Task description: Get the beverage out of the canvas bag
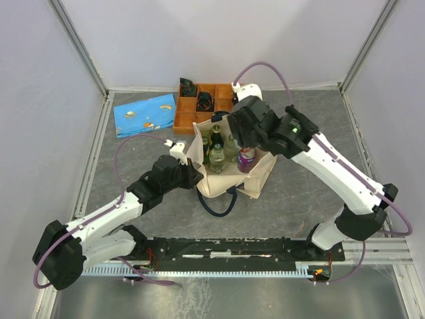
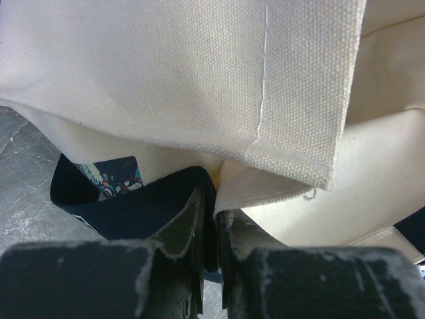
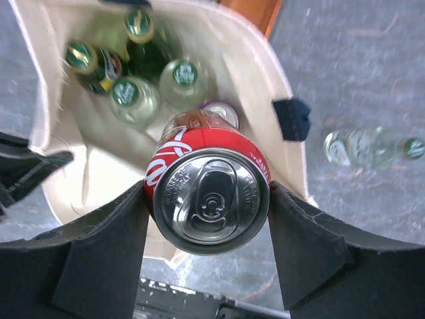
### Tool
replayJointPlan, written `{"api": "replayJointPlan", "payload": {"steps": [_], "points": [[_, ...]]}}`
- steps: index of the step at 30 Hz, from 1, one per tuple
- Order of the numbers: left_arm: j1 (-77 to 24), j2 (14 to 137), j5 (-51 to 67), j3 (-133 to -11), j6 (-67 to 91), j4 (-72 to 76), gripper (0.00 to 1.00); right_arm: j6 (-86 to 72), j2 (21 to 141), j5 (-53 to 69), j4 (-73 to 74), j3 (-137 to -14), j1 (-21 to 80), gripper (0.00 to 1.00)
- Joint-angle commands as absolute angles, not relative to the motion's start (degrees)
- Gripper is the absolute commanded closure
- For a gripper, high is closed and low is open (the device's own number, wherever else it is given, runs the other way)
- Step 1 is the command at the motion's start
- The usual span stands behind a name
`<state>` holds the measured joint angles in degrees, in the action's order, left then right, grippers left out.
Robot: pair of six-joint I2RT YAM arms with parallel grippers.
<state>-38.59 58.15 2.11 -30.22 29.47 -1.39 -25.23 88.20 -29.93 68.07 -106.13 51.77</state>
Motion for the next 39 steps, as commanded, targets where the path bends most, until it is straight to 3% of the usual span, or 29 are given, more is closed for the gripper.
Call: {"api": "replayJointPlan", "payload": {"steps": [1, 9, 15, 25, 39], "points": [[-38.8, 59.6, 3.4, -30.4, 26.5, -4.7, 0.97, -19.6, 87.2, -39.1, 67.4, -117.4, 52.4, 1.00], [-38.8, 60.0, 3.7, -31.0, 25.7, -4.5, 0.97, -13.4, 80.6, -54.7, 61.5, -116.0, 49.9, 1.00], [-38.8, 60.9, 4.0, -31.7, 25.0, -4.5, 0.97, -13.4, 77.7, -46.8, 57.2, -108.9, 35.3, 1.00], [-38.8, 60.7, 3.4, -31.7, 25.1, -4.6, 0.97, -13.3, 85.1, -34.4, 47.9, -101.2, 21.0, 1.00], [-38.8, 61.7, 1.7, -32.8, 24.4, -5.5, 0.97, -13.8, 93.3, -21.6, 29.9, -87.8, 17.0, 1.00]]}}
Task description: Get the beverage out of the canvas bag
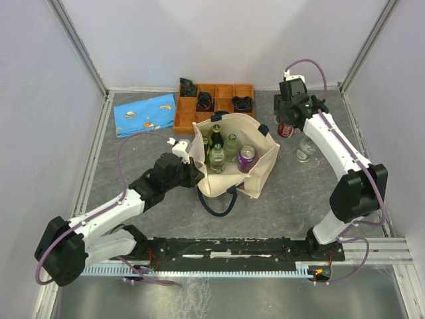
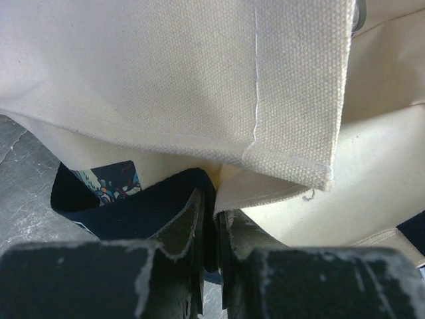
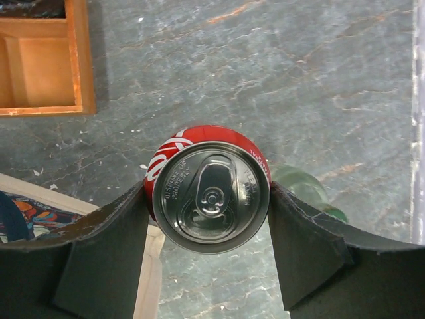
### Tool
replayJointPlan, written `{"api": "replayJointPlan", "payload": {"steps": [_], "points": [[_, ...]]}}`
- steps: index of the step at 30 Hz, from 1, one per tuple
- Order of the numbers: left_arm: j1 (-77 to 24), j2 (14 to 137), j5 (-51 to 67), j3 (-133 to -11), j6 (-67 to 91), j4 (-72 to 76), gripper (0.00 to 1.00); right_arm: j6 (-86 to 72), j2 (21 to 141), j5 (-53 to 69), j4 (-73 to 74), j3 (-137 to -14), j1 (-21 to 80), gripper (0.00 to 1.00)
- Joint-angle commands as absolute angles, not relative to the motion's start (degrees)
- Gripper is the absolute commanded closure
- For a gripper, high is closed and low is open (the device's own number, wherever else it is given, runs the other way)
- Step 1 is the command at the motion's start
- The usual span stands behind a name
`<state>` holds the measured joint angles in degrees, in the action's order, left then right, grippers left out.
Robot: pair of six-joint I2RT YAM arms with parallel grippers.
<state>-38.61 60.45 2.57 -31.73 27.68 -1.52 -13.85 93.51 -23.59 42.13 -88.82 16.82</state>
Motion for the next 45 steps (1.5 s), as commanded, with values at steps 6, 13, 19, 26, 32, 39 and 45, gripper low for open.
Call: {"api": "replayJointPlan", "payload": {"steps": [6, 13, 19, 26, 32, 39, 45], "points": [[-38.8, 62.3, 1.8, -32.9, 24.2, -5.9, 0.97, -14.4, 97.9, -22.6, 27.3, -85.2, 17.0, 1.00], [-38.7, 62.0, 1.1, -32.8, 23.7, -6.3, 0.97, -14.9, 100.0, -22.9, 22.1, -80.0, 17.0, 1.00], [-38.8, 61.9, 1.3, -33.0, 23.5, -6.7, 0.97, -14.8, 100.8, -24.4, 17.9, -75.6, 16.9, 1.00], [-38.8, 61.6, 0.8, -32.9, 23.4, -6.4, 0.85, -15.6, 101.3, -23.7, 20.3, -74.9, 17.0, 0.42], [-38.7, 60.8, -0.2, -32.1, 23.8, -6.3, 0.85, -16.0, 95.9, -24.7, 22.6, -75.9, 17.3, 0.23], [-38.8, 60.9, -0.3, -31.0, 24.3, -5.1, 0.79, -14.7, 87.5, -25.4, 26.2, -80.2, 19.3, 0.01], [-38.8, 61.5, 0.0, -30.8, 24.3, -4.5, 0.78, -14.1, 81.8, -27.6, 28.6, -84.9, 23.8, 0.01]]}}
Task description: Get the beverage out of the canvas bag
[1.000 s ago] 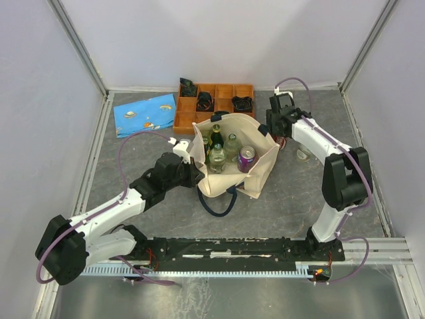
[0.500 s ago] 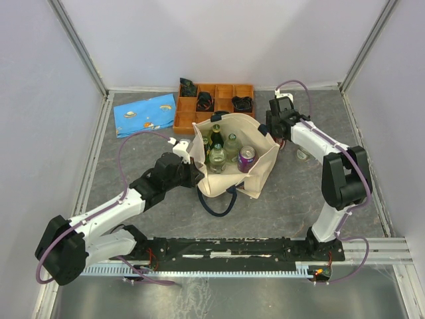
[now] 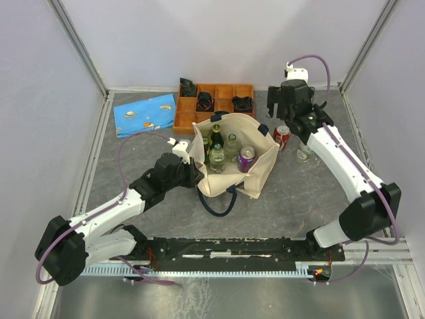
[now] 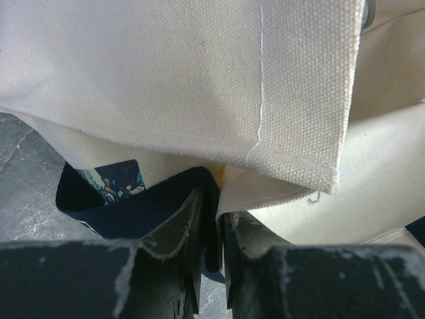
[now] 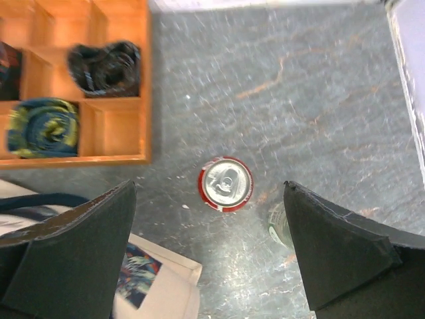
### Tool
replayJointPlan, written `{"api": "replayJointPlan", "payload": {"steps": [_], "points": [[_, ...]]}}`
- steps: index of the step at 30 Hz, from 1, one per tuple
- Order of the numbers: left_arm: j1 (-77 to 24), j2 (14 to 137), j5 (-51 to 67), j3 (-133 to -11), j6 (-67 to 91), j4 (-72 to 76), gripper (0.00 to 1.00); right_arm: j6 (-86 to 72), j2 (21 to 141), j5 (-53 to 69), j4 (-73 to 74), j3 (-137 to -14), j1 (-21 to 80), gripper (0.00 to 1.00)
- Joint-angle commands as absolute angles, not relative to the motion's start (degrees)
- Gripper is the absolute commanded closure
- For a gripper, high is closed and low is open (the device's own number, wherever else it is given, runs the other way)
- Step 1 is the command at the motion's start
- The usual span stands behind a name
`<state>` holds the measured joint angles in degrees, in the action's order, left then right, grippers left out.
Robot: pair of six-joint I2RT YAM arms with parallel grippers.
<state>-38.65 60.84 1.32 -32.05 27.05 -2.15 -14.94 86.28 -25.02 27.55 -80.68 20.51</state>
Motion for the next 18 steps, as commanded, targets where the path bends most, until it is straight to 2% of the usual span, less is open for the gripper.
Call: {"api": "replayJointPlan", "payload": {"steps": [1, 5, 12, 15, 18], "points": [[-38.8, 61.5, 0.0, -30.8, 24.3, -4.5, 0.78, -13.8, 80.8, -27.7, 28.7, -85.6, 25.2, 0.02], [-38.8, 61.5, -0.1, -30.4, 24.4, -4.0, 0.78, -12.8, 78.6, -28.4, 31.0, -88.8, 33.4, 0.06], [-38.8, 62.2, 0.0, -29.6, 25.1, -2.5, 0.79, -17.3, 80.1, -26.0, 36.1, -89.0, 44.5, 0.19], [-38.7, 62.7, 0.1, -29.7, 25.2, -2.1, 0.80, -21.1, 81.0, -25.1, 36.3, -84.4, 47.1, 0.18], [-38.8, 63.0, 0.2, -29.8, 25.4, -1.8, 0.80, -25.8, 81.1, -25.6, 37.3, -79.4, 47.6, 0.11]]}}
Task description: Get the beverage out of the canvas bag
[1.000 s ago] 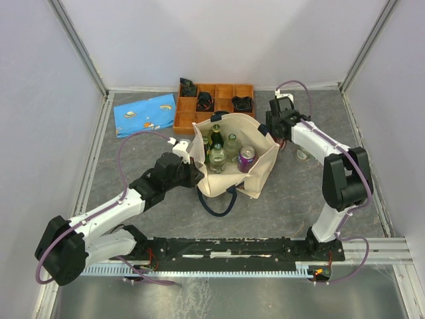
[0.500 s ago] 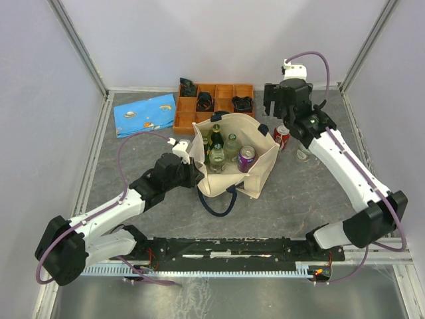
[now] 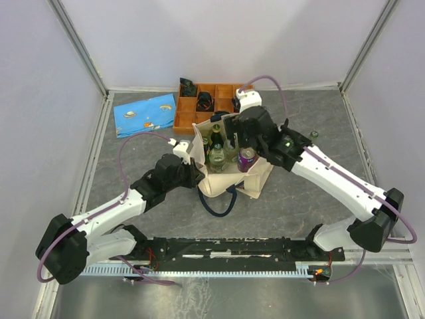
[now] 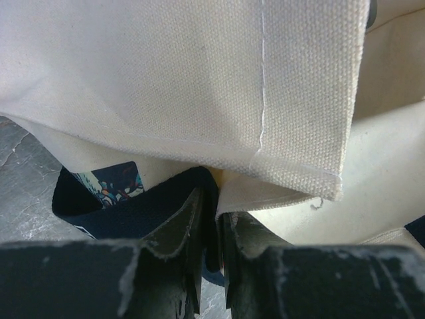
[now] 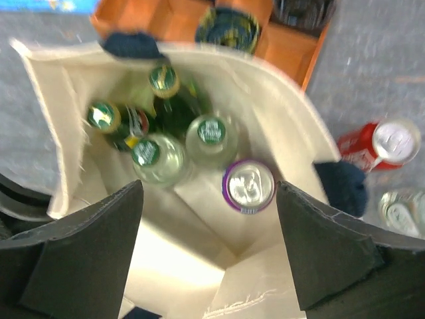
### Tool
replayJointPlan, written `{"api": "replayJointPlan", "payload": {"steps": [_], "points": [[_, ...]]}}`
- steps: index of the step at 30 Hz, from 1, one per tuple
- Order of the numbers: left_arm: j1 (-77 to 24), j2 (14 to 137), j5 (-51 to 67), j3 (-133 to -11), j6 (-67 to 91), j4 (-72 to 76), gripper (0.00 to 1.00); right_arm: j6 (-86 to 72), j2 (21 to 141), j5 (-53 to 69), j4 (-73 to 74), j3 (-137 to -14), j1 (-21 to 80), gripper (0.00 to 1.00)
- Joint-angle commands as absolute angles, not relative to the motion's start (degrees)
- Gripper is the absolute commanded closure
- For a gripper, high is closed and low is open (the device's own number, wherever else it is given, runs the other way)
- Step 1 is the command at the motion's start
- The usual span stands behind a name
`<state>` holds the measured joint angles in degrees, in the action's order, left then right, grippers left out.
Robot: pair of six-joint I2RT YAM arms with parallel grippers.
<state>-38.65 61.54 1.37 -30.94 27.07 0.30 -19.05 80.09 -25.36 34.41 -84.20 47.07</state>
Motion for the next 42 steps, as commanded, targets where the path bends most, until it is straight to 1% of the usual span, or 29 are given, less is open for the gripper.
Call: {"api": "replayJointPlan", "payload": {"steps": [1, 3, 9, 11, 19, 26, 32, 38, 42], "points": [[-38.8, 63.2, 0.2, -29.9, 25.4, -1.8, 0.80, -27.4, 80.5, -26.2, 37.6, -77.5, 47.6, 0.06], [-38.8, 63.4, 0.2, -29.8, 25.5, -1.7, 0.80, -29.7, 79.0, -27.6, 37.8, -74.1, 47.6, 0.01], [-38.7, 64.7, 0.6, -29.4, 25.9, -0.6, 0.80, -33.5, 77.4, -29.6, 41.7, -67.3, 47.3, 0.01], [-38.8, 64.8, 0.6, -29.3, 26.1, -0.4, 0.80, -34.9, 76.3, -29.7, 41.0, -64.4, 46.9, 0.01], [-38.8, 64.5, 0.2, -28.8, 26.6, -0.2, 0.80, -38.7, 74.3, -18.4, 33.6, -54.7, 37.4, 0.01], [-38.8, 64.8, 0.0, -29.1, 26.6, -0.6, 0.80, -33.9, 79.8, -18.2, 33.3, -61.2, 36.8, 0.01], [-38.8, 64.7, -0.6, -29.3, 27.0, -0.8, 0.80, -33.4, 83.7, -16.5, 32.8, -65.2, 36.8, 0.01], [-38.8, 64.9, -0.9, -29.4, 27.1, -0.8, 0.80, -33.2, 86.2, -15.0, 32.4, -65.6, 36.9, 0.01], [-38.8, 65.3, -0.9, -29.4, 26.9, -0.7, 0.80, -33.2, 87.6, -14.9, 31.7, -65.3, 36.9, 0.05]]}}
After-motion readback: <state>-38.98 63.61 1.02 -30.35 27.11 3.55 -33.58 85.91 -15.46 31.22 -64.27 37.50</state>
